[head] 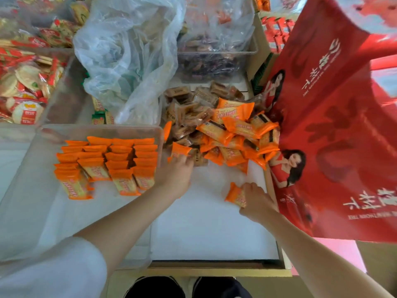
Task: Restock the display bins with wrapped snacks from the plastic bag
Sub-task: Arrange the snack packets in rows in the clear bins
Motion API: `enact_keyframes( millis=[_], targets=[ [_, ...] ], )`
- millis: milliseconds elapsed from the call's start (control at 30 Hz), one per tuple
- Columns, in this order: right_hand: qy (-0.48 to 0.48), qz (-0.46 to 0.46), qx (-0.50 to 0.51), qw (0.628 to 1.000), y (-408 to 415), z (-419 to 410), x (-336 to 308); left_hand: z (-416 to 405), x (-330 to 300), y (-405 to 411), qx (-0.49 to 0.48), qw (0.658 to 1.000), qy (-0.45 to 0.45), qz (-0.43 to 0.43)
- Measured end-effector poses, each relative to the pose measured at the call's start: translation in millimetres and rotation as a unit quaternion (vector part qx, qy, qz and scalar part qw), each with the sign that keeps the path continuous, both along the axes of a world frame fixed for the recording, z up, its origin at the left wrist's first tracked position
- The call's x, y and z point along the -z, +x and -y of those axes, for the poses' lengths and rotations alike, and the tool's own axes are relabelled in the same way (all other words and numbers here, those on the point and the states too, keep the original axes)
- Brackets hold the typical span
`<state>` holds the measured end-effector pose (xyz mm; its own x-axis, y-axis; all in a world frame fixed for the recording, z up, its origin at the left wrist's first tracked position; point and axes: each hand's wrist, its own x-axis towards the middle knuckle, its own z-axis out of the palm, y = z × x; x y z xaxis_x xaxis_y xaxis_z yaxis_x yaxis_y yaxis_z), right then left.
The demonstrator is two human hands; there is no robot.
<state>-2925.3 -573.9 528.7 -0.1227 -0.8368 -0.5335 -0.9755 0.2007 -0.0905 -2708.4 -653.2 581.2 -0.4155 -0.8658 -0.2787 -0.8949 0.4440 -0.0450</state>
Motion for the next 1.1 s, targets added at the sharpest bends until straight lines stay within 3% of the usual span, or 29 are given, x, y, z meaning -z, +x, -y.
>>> enact_keyframes(
  millis=[100, 233, 367, 467, 533, 633, 800, 967, 1100],
  targets=[
    [-0.024, 0.132, 0.027, 0.991, -4.6, -0.3, -18.7, 6.8, 17.5, -9.6, -0.058, 0.996, 0.007, 0.070],
    [-0.132, 0.375, 0.074, 0.914, -3.3, 6.5, -48.3, 7.0, 39.3, -21.0, -0.183, 0.978, 0.099, 0.031],
    [-0.151, 0.476, 0.107, 0.860, -0.6, 14.8, -71.8, -7.6, 50.8, -17.5, -0.161, 0.987, -0.020, 0.002],
    [-0.125, 0.545, 0.187, 0.808, 1.8, 22.2, -82.8, -18.9, 45.2, -18.2, -0.128, 0.992, 0.002, 0.005],
    [-0.120, 0.568, 0.226, 0.782, 4.7, 27.8, -86.0, -21.3, 35.6, -20.1, -0.126, 0.988, 0.028, -0.079],
    [-0.130, 0.557, 0.218, 0.791, 15.2, 34.4, -91.0, -24.1, 15.7, -13.6, -0.121, 0.963, 0.079, -0.229],
    [-0.179, 0.545, 0.232, 0.785, 45.2, 49.0, -114.4, -34.4, -44.4, 15.3, -0.133, 0.881, 0.084, -0.447],
    [-0.214, 0.552, 0.217, 0.776, 105.3, 66.9, -140.8, -26.1, -82.2, 105.7, -0.202, 0.801, 0.052, -0.561],
    [-0.172, 0.559, 0.142, 0.799, 166.6, 72.9, -136.0, -14.5, -77.7, 184.2, -0.277, 0.787, 0.009, -0.551]
  ],
)
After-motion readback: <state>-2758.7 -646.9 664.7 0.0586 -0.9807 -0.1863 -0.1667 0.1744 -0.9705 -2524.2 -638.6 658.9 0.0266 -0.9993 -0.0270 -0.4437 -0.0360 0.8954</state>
